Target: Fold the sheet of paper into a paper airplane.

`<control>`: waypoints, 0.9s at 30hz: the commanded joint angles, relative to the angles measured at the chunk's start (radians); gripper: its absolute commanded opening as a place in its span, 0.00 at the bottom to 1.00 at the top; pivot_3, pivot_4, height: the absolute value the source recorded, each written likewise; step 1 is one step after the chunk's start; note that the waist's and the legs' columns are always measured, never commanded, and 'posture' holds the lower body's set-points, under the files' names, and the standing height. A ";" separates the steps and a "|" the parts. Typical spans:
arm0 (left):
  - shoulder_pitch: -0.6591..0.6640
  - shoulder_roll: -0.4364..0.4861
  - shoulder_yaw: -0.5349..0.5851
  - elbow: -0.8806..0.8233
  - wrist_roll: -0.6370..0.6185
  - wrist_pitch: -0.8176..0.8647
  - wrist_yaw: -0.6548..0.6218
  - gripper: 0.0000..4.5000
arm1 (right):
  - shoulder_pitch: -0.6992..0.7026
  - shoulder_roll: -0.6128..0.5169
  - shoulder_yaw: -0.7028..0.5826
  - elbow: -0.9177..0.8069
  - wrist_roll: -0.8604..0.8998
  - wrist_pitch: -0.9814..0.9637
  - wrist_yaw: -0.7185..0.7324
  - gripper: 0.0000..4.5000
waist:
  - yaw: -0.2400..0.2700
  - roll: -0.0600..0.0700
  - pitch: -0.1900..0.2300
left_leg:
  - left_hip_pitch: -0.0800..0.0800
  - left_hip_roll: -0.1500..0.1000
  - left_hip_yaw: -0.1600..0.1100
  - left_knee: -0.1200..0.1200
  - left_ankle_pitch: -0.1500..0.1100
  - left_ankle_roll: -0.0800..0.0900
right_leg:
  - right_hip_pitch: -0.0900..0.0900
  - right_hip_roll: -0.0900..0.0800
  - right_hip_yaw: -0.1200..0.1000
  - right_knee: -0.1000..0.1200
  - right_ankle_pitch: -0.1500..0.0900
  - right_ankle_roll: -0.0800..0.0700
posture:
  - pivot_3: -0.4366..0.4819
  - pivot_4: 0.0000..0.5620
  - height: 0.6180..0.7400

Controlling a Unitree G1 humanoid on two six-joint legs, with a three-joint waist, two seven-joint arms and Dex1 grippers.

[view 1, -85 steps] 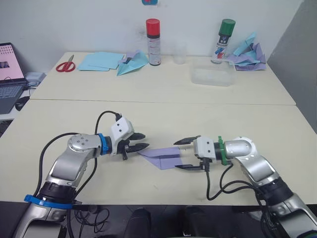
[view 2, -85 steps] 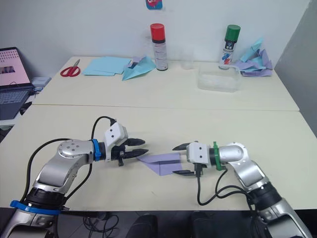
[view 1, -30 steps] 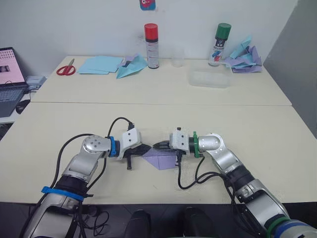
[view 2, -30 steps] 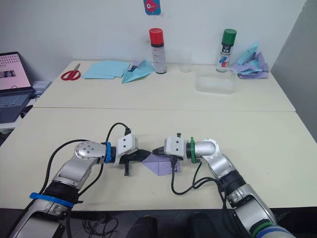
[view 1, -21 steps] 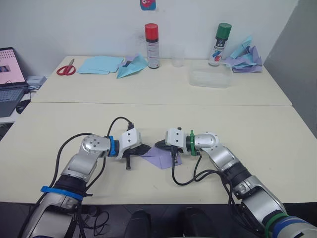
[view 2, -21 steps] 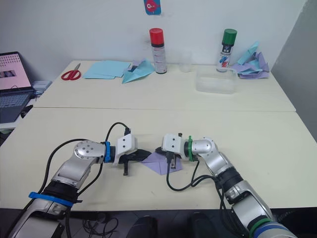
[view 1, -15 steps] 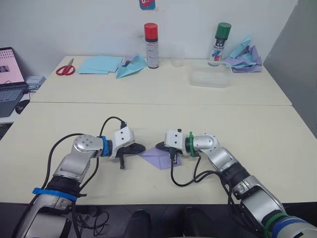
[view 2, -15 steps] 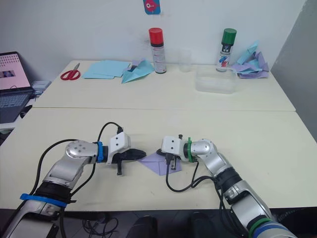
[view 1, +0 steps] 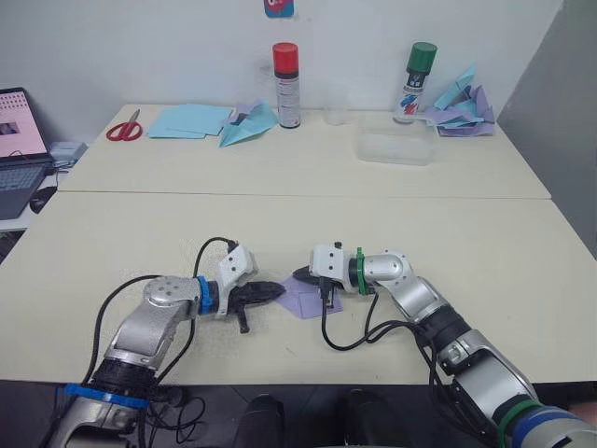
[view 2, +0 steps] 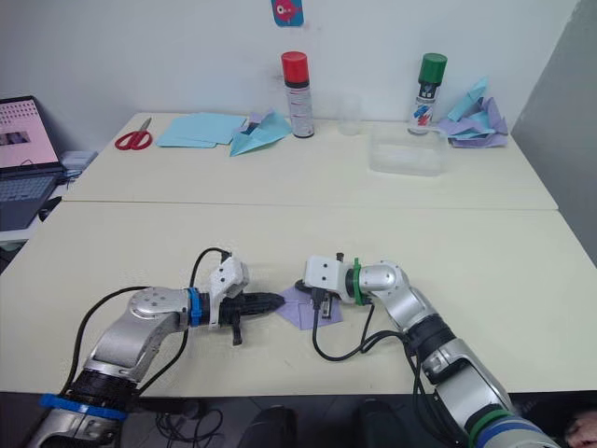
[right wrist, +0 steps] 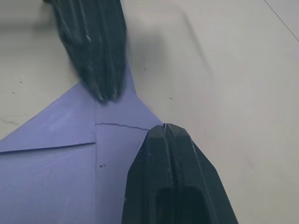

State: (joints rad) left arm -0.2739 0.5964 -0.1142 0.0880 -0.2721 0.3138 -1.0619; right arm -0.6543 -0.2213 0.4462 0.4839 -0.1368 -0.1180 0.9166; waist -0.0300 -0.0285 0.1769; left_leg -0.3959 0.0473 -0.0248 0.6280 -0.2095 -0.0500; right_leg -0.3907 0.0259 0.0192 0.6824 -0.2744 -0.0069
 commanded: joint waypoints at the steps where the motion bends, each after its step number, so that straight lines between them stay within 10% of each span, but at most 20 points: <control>1: -0.002 -0.014 0.012 0.025 -0.006 -0.004 0.011 0.00 | 0.005 -0.009 -0.003 -0.017 -0.005 0.019 0.010 0.01 | 0.000 0.000 0.000 | 0.000 0.000 0.000 0.000 0.000 0.000 | 0.000 0.000 0.000 0.000 0.000 0.000 | 0.48 0.27 1.00; 9: 0.040 0.020 -0.051 0.023 0.047 -0.028 -0.017 0.00 | 0.014 -0.009 -0.025 -0.059 0.035 0.076 0.032 0.09 | 0.000 0.000 0.000 | 0.000 0.000 0.000 0.000 0.000 0.000 | 0.000 -0.001 0.000 0.000 0.000 0.000 | 0.48 0.27 1.00; 18: 0.038 -0.004 -0.070 0.093 0.081 -0.054 0.028 0.00 | 0.038 -0.075 -0.220 -0.427 0.329 0.505 0.100 0.77 | 0.002 0.002 0.000 | 0.000 0.000 0.000 0.000 0.000 0.000 | 0.001 -0.004 0.000 -0.001 0.000 0.000 | 0.48 0.27 1.00; 21: 0.045 -0.009 -0.074 0.086 0.080 -0.052 0.031 0.00 | 0.092 -0.076 -0.214 -0.556 0.391 0.608 0.092 0.75 | 0.002 0.004 -0.003 | 0.000 0.000 0.000 -0.001 0.000 0.000 | 0.001 -0.005 0.000 -0.001 -0.001 0.000 | 0.48 0.27 1.00; 27: 0.041 -0.012 -0.084 0.087 0.083 -0.053 0.029 0.00 | 0.194 -0.035 -0.073 -0.544 0.287 0.505 0.019 0.30 | 0.002 0.006 -0.005 | 0.002 -0.001 0.000 -0.002 0.000 0.000 | 0.002 -0.005 -0.001 -0.001 -0.002 -0.001 | 0.48 0.27 1.00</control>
State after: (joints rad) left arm -0.2625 0.5860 -0.1493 0.1249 -0.2421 0.2292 -1.0392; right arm -0.4584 -0.2659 0.3410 -0.0597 0.1873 0.4446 0.9600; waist -0.0280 -0.0230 0.1715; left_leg -0.3944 0.0462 -0.0243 0.6264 -0.2095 -0.0500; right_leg -0.3894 0.0205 0.0189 0.6812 -0.2772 -0.0106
